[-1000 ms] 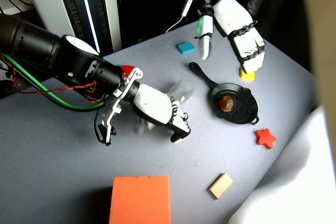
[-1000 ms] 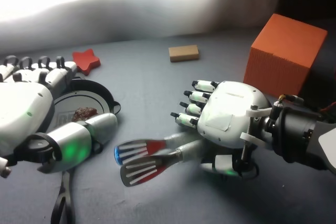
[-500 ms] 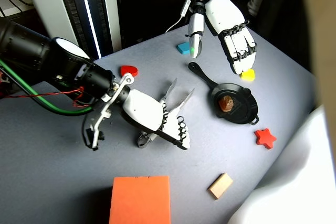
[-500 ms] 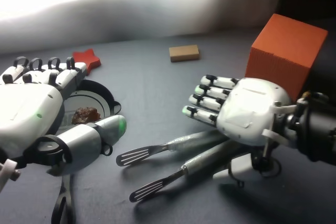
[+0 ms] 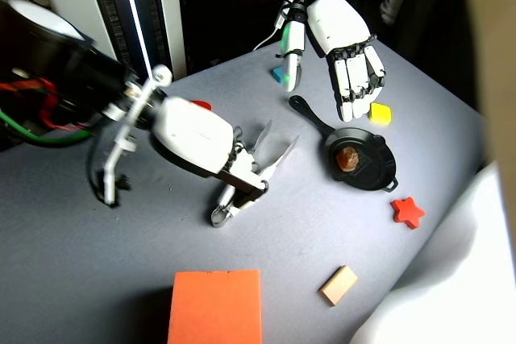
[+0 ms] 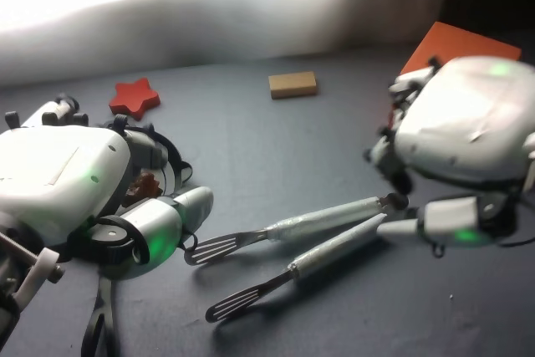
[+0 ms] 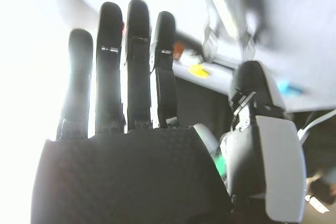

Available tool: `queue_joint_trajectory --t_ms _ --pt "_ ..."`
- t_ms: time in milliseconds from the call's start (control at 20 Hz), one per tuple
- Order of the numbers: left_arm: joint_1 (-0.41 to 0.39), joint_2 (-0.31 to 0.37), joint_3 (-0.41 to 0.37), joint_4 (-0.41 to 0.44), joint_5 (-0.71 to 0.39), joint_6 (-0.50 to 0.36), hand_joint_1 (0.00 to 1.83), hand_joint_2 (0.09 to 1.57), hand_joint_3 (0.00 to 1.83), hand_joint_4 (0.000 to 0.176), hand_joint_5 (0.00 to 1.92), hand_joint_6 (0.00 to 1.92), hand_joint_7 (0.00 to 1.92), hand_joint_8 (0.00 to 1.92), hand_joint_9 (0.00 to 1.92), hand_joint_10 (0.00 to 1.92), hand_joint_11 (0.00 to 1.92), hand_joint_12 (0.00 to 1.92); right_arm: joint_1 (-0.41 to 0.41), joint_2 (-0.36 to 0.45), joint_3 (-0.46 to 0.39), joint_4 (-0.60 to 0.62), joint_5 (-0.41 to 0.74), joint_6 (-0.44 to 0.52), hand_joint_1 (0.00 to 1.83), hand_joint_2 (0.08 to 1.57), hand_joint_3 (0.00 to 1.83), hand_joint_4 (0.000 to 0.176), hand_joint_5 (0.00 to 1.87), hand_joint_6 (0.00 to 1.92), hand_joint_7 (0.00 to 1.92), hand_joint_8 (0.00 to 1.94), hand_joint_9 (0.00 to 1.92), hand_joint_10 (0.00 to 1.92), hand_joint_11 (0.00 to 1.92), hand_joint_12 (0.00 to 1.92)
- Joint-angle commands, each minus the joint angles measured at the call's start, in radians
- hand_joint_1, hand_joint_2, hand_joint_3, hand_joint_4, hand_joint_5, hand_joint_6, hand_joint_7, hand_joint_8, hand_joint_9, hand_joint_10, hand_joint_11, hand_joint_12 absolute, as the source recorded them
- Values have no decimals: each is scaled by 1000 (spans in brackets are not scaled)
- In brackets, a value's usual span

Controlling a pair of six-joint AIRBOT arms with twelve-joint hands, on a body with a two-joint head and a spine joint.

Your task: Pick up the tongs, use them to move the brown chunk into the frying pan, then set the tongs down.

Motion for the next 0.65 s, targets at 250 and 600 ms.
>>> queue_joint_trajectory --t_ms 250,600 --pt "-9 3 1 72 -91 6 227 1341 0 0 873 1436 962 1610 895 1792 763 1917 95 175 -98 60 74 -4 155 1407 28 0 1058 1571 1238 1735 1255 1921 1226 1921" --pt "-4 3 5 72 -102 2 698 1402 1 0 1012 1854 1127 1846 1143 1921 1108 1921 131 261 -116 60 153 -17 835 1420 24 176 1287 1920 1408 1941 1489 1921 1510 1921"
